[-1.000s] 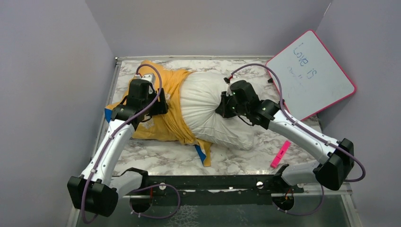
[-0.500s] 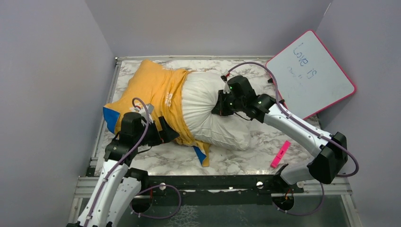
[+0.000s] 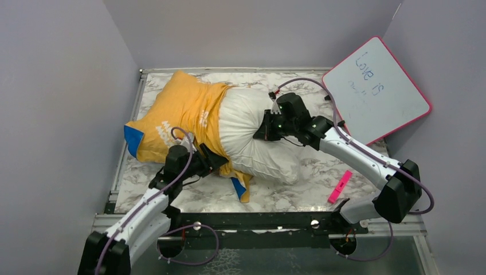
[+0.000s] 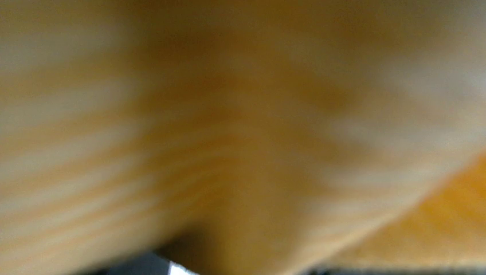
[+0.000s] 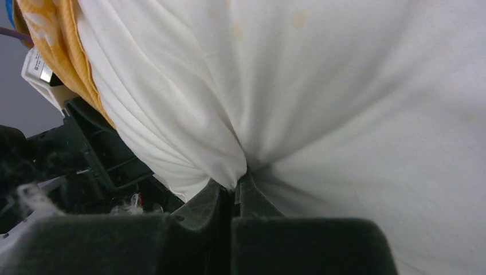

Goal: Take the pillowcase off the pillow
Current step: Remove the pillow from the pillowcase.

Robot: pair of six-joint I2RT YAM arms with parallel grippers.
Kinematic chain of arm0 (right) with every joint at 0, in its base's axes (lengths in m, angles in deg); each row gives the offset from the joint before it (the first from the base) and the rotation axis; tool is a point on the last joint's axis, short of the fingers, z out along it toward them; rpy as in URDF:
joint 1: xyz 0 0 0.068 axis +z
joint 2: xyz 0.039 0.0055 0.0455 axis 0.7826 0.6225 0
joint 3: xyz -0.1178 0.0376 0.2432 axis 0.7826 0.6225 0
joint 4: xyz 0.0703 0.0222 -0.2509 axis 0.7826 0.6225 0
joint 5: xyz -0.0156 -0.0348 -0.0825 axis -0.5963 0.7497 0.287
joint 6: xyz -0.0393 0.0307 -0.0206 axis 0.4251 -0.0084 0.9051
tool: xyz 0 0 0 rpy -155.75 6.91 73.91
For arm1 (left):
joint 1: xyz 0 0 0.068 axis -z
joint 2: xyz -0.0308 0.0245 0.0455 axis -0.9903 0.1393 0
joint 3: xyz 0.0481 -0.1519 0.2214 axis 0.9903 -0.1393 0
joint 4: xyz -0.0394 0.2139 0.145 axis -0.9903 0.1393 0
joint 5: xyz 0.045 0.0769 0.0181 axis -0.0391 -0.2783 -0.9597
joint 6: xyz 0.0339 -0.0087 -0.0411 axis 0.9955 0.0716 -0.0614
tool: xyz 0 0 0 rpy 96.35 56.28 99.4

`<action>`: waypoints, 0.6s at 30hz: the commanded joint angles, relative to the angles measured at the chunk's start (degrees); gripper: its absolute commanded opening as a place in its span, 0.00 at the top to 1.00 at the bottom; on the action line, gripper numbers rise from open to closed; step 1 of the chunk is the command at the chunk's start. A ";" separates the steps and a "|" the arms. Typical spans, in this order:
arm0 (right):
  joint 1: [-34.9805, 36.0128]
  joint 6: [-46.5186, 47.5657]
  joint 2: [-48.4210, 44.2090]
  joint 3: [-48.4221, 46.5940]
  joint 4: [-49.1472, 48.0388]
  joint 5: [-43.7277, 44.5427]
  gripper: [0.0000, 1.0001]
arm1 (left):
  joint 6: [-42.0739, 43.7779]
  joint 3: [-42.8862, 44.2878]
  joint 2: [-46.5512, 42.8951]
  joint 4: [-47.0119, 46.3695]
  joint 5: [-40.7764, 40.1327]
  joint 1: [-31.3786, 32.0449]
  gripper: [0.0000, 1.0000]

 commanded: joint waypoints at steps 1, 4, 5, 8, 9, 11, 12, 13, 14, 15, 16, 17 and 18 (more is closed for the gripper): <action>-0.59 -2.15 -0.90 -0.71 -5.38 -1.65 1.00 | 6.90 8.88 11.51 -10.15 -8.75 7.11 0.57; -1.46 -0.58 -0.69 -1.18 -3.17 0.05 1.00 | 9.36 11.52 11.85 -4.17 -15.89 9.95 0.90; -1.92 -0.08 -0.81 -1.33 -2.15 1.02 1.00 | 9.72 11.70 9.84 -1.12 -19.10 10.38 1.00; -4.71 1.14 -1.54 -1.80 1.49 5.69 1.00 | 10.49 12.98 0.56 12.97 -30.07 10.50 1.00; -5.88 2.01 -2.22 -1.39 2.05 7.44 1.00 | 10.94 14.14 -2.53 18.40 -34.13 10.50 1.00; -9.14 3.32 -3.28 -0.71 3.25 9.32 1.00 | 12.24 17.11 -7.73 27.98 -40.97 10.49 1.00; -10.70 4.39 -3.82 -0.21 3.25 9.13 1.00 | 13.11 18.64 -9.71 31.65 -43.52 10.43 1.00; -11.63 5.68 -4.29 0.25 2.96 8.69 1.00 | 14.22 20.00 -11.18 34.35 -45.65 10.42 1.00; -12.07 7.52 -4.55 0.48 2.56 7.88 1.00 | 14.56 21.15 -12.03 36.44 -46.93 10.53 1.00; -12.13 9.73 -4.70 0.54 1.98 5.45 1.00 | 14.77 21.84 -12.48 37.16 -46.82 10.54 1.00; -12.05 11.95 -4.67 0.53 1.46 1.90 1.00 | 15.44 22.24 -12.44 36.69 -45.91 10.52 1.00; -12.01 13.68 -4.76 0.55 0.98 -2.46 1.00 | 15.78 22.69 -11.55 36.09 -44.64 10.51 1.00; -12.07 15.41 -5.00 0.80 0.38 -7.10 1.00 | 16.33 23.30 -10.13 35.26 -42.81 10.50 1.00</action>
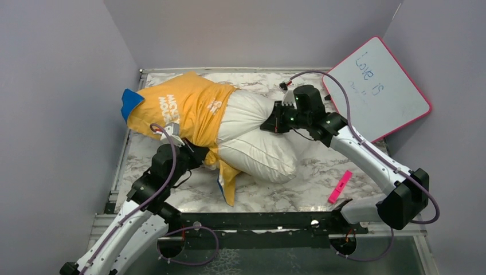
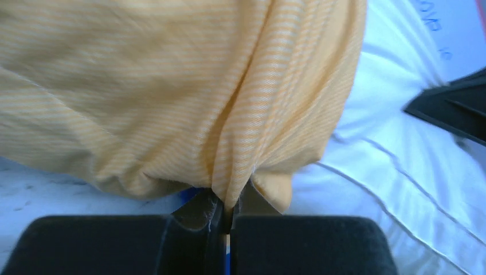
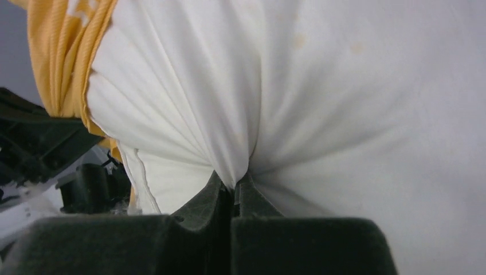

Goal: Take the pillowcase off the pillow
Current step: Remove the pillow from the pillowcase.

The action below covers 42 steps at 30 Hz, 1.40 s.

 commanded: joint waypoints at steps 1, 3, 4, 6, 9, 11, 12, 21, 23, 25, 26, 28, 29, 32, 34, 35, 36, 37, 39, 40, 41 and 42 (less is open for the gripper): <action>-4.33 11.44 -2.19 1.27 0.40 -7.14 1.00 | 6.63 3.43 2.46 6.88 -8.22 -1.43 1.00; -4.24 12.33 -3.22 1.80 -0.79 -13.16 0.98 | 8.34 4.55 6.42 2.64 -2.52 -1.43 1.00; -4.26 12.68 -3.75 1.96 -1.30 -15.51 0.93 | 8.85 5.15 8.15 0.77 -0.04 -1.41 1.00; -4.12 14.04 -5.00 1.98 -2.12 -19.55 0.72 | 9.87 6.82 11.00 -1.39 2.59 -1.37 1.00; -2.93 19.75 -7.27 1.22 -1.75 -24.90 0.55 | 11.32 9.36 12.95 -1.90 2.28 -1.42 1.00; -0.60 22.48 -8.72 0.37 -0.88 -20.34 0.40 | 11.96 10.25 13.19 -2.08 1.91 -1.39 1.00; 1.13 24.49 -9.48 0.20 -0.76 -17.55 0.35 | 12.20 10.47 13.09 -2.19 2.05 -1.41 1.00; 24.31 39.92 -3.03 3.37 -9.45 18.71 0.27 | 13.08 12.23 14.75 -2.97 5.62 -1.36 1.00; 24.98 41.08 -0.18 3.51 -11.44 22.82 0.27 | 13.24 12.76 15.21 -2.88 6.46 -1.42 1.00; 25.08 41.93 2.06 3.89 -12.37 22.72 0.26 | 13.28 13.04 15.69 -2.86 6.78 -1.39 1.00; 25.08 42.01 3.13 4.17 -12.80 23.20 0.27 | 13.37 13.20 15.90 -2.87 6.70 -1.40 1.00; 25.15 40.52 4.97 4.43 -12.89 29.84 0.32 | 13.85 13.57 16.03 -2.83 6.13 -1.38 1.00; 25.15 39.16 5.59 4.47 -12.54 34.33 0.40 | 14.12 13.79 15.99 -2.62 5.49 -1.41 1.00; 25.08 38.28 4.97 6.13 -13.28 46.10 0.76 | 14.62 14.52 14.95 -0.63 1.82 -1.38 1.00; 25.00 37.56 2.02 8.44 -14.99 49.33 0.98 | 14.92 15.08 13.92 1.55 -2.26 -1.43 1.00; 24.88 36.93 0.02 9.72 -16.04 50.19 0.99 | 15.44 15.49 13.42 2.84 -4.87 -1.43 1.00; 24.78 36.17 -1.89 10.78 -16.79 50.61 0.99 | 15.78 16.12 12.80 4.57 -7.61 -1.43 1.00; 24.54 35.22 -3.56 11.77 -16.85 51.09 0.99 | 15.86 16.82 12.52 7.28 -11.22 -1.43 1.00; 24.10 34.05 -6.30 13.69 -16.29 51.51 0.99 | 15.55 18.81 12.74 12.41 -18.47 -1.43 1.00; 23.90 33.77 -7.36 14.52 -15.69 51.53 0.99 | 15.04 20.07 13.23 14.95 -22.04 -1.43 1.00; 23.72 33.19 -8.10 15.37 -14.94 51.68 0.99 | 14.74 21.19 13.83 16.90 -25.10 -1.47 1.00; 23.38 32.20 -8.75 16.05 -14.04 51.63 0.99 | 14.58 22.06 14.36 18.06 -25.72 -1.51 1.00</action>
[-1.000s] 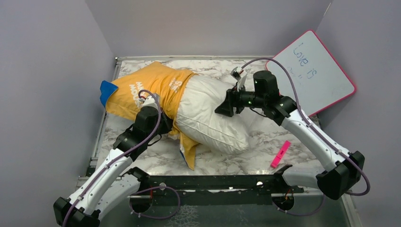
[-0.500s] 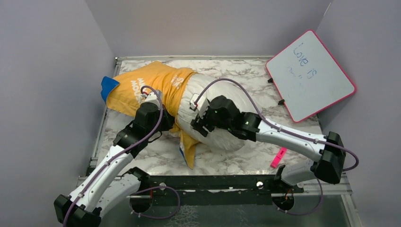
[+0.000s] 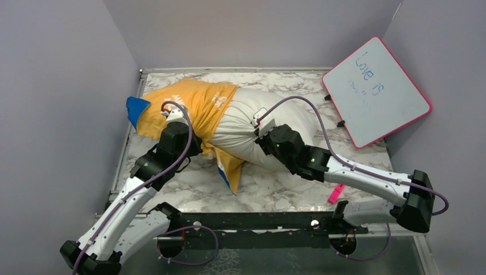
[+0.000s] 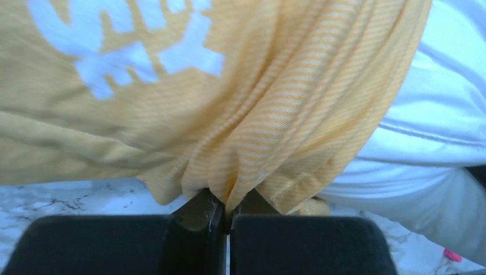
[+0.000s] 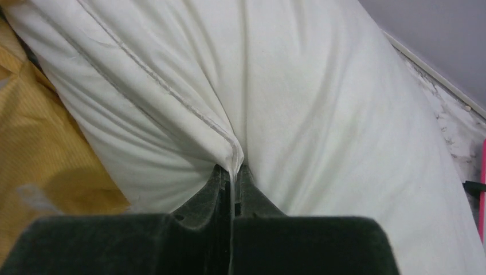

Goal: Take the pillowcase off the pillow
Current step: Remove the pillow from the pillowcase.

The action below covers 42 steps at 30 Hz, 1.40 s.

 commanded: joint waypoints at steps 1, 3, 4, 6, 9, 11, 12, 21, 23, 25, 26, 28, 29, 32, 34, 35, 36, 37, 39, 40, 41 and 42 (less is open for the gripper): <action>-2.98 -3.97 -3.98 4.03 5.73 11.04 0.99 | 0.78 7.57 -0.32 7.89 -18.08 -0.80 1.00; -3.40 -6.30 -4.51 4.53 8.11 8.64 0.99 | 2.82 8.21 0.37 5.62 -11.72 -0.80 0.94; -3.48 -6.53 -4.73 4.74 8.97 6.99 0.99 | 4.08 8.38 0.71 4.41 -8.21 -0.80 0.79; -3.48 -9.76 -5.29 5.33 9.85 3.69 0.99 | 5.19 9.51 1.26 3.13 -3.29 -0.80 0.49; -3.41 -11.56 -6.30 6.75 10.19 0.14 0.99 | 5.97 13.30 1.88 2.94 0.84 -0.80 0.23; -3.41 -11.99 -6.92 7.62 10.81 -2.13 0.99 | 7.31 16.07 2.62 2.97 3.93 -0.80 0.14; -3.41 -12.30 -7.20 7.89 11.16 -3.10 0.99 | 8.08 17.26 3.22 2.93 5.55 -0.80 0.10; -3.41 -13.20 -10.10 10.04 11.30 -15.22 0.99 | 9.86 18.50 19.97 4.61 18.25 -0.80 0.09; -3.41 -16.13 -10.43 9.73 13.01 -14.31 0.99 | 9.89 18.50 23.07 5.07 14.68 -0.99 0.19; -3.41 -18.64 -11.24 9.79 14.57 -11.57 1.00 | 8.85 18.21 25.01 5.84 7.82 -2.61 0.47; -3.41 -19.43 -12.02 10.03 15.21 -10.67 0.99 | 8.13 18.03 25.32 6.26 6.10 -4.53 0.69; -3.41 -20.49 -13.63 10.97 16.11 -10.20 0.99 | 7.91 17.18 24.45 6.31 5.97 -10.56 0.97; -3.54 -21.02 -14.34 11.28 17.01 -10.13 0.99 | 7.94 16.71 23.46 6.22 6.47 -14.12 1.00; -3.41 -22.61 -15.34 11.69 19.60 -10.41 0.99 | 10.86 16.13 21.10 5.51 6.81 -21.34 1.00; -3.42 -22.95 -15.55 11.64 20.57 -11.94 0.99 | 13.33 16.63 21.38 6.08 9.97 -24.35 1.00; -3.41 -23.09 -15.57 11.47 20.74 -12.89 0.99 | 14.30 16.73 21.53 6.18 12.63 -24.88 1.00; -3.45 -23.31 -15.64 10.98 20.79 -13.91 0.99 | 15.01 16.49 21.47 6.01 16.73 -24.91 1.00; -3.41 -23.43 -15.88 10.04 20.72 -15.28 0.99 | 15.37 15.79 21.32 5.55 20.68 -24.96 1.00; -3.45 -23.34 -16.08 7.11 20.14 -19.25 0.90 | 15.62 13.63 20.42 4.40 27.13 -24.96 1.00; -3.41 -23.26 -16.15 5.07 19.73 -21.51 0.78 | 15.44 12.38 19.78 3.99 28.80 -24.97 1.00; -3.41 -23.11 -16.16 2.87 19.32 -24.03 0.65 | 14.94 11.14 18.94 3.75 29.44 -24.92 1.00; -3.41 -22.96 -16.03 0.46 18.58 -26.78 0.56 | 14.46 9.77 17.93 3.36 29.67 -24.96 1.00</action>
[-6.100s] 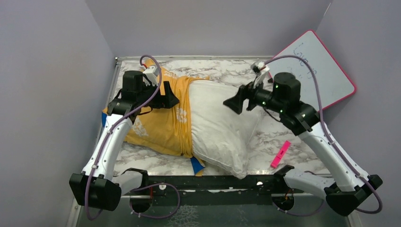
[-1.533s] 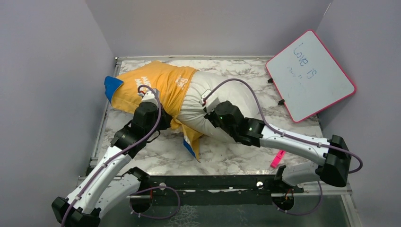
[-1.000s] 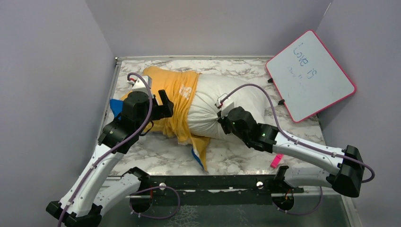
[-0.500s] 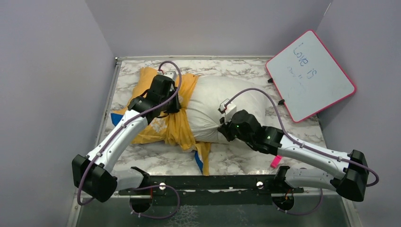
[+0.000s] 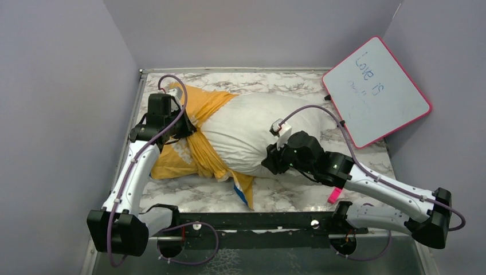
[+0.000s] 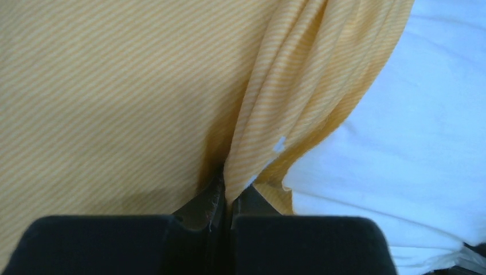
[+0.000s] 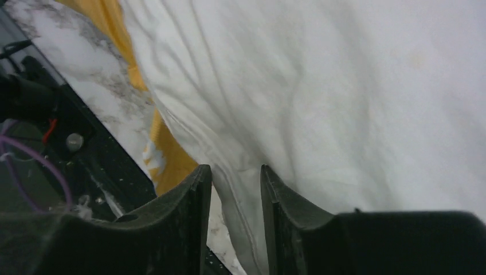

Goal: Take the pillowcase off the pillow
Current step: Remove the pillow from the pillowcase.

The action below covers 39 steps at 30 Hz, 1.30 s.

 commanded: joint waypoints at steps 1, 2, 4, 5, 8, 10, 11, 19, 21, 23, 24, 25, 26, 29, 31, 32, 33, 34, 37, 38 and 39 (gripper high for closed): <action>-0.57 -0.22 -1.88 -11.17 2.91 -11.04 0.50 | 2.02 -5.79 -3.97 -2.12 4.17 -1.64 1.00; -0.52 0.27 -1.42 -13.65 2.27 -13.59 0.44 | 1.56 -6.85 -4.99 -2.23 3.75 -1.63 1.00; -0.52 1.86 0.13 -18.83 2.18 -15.68 0.34 | -0.05 -8.38 -6.90 -2.19 2.64 -1.64 1.00; -0.57 2.30 1.29 -21.50 2.58 -14.42 0.28 | -0.80 -9.12 -7.79 -2.39 2.61 -1.64 1.00; -0.61 2.90 6.36 -28.28 4.69 -0.44 0.14 | -3.15 -10.87 -9.69 -2.69 2.87 -1.64 1.00; -0.81 3.25 11.64 -32.86 7.14 10.27 0.07 | -4.26 -12.14 -10.97 -2.77 3.65 -1.60 1.00; -1.47 3.53 14.70 -35.31 8.54 13.46 0.05 | -4.65 -12.91 -11.73 -2.69 4.00 -1.64 1.00; -13.75 5.17 38.50 -47.97 14.55 -7.18 0.05 | -6.25 -14.57 -16.97 -2.53 4.12 -1.64 0.94; -13.79 8.54 42.22 -46.57 16.50 -16.43 0.14 | -5.87 -13.48 -16.82 -2.41 4.64 -1.60 0.82; -13.15 8.99 42.59 -40.36 14.24 -22.63 0.37 | -5.06 -11.61 -16.81 -2.34 4.36 -1.64 0.55; -12.33 9.05 41.63 -36.24 11.94 -23.87 0.42 | -4.72 -10.47 -16.83 -2.25 3.87 -1.64 0.43; -11.16 9.28 40.29 -31.45 9.25 -24.19 0.53 | -4.37 -8.97 -16.56 -2.35 3.32 -1.60 0.34; -10.02 9.27 39.06 -27.07 6.88 -23.64 0.57 | -3.82 -7.29 -15.98 -2.67 3.05 -1.63 0.28; -7.69 8.94 35.87 -16.03 0.94 -23.31 0.75 | -0.99 -1.19 -11.04 -3.48 5.02 -1.64 0.19; -7.20 7.88 34.39 -10.31 -1.29 -22.90 0.79 | 0.79 2.55 -6.91 -4.59 8.69 -1.64 0.18; -7.06 7.31 33.65 -8.48 -2.34 -22.84 0.79 | 1.61 3.80 -4.64 -5.39 12.39 -1.58 0.17; -7.03 6.70 32.78 -6.46 -3.71 -22.75 0.79 | 2.70 4.91 -2.33 -6.05 14.96 -1.37 0.16; -6.98 6.00 31.94 -4.62 -5.06 -22.86 0.79 | 3.36 5.79 -0.18 -6.16 16.23 -0.96 0.16; -6.85 3.26 28.94 0.82 -9.87 -24.42 0.79 | 4.46 7.42 5.73 -6.32 16.28 3.12 0.16; -6.77 1.98 27.95 2.68 -11.53 -24.60 0.79 | 4.43 7.74 7.36 -6.35 15.49 5.30 0.15; -6.77 0.68 26.98 4.36 -12.92 -24.64 0.79 | 4.55 8.17 8.66 -6.40 14.05 8.33 0.16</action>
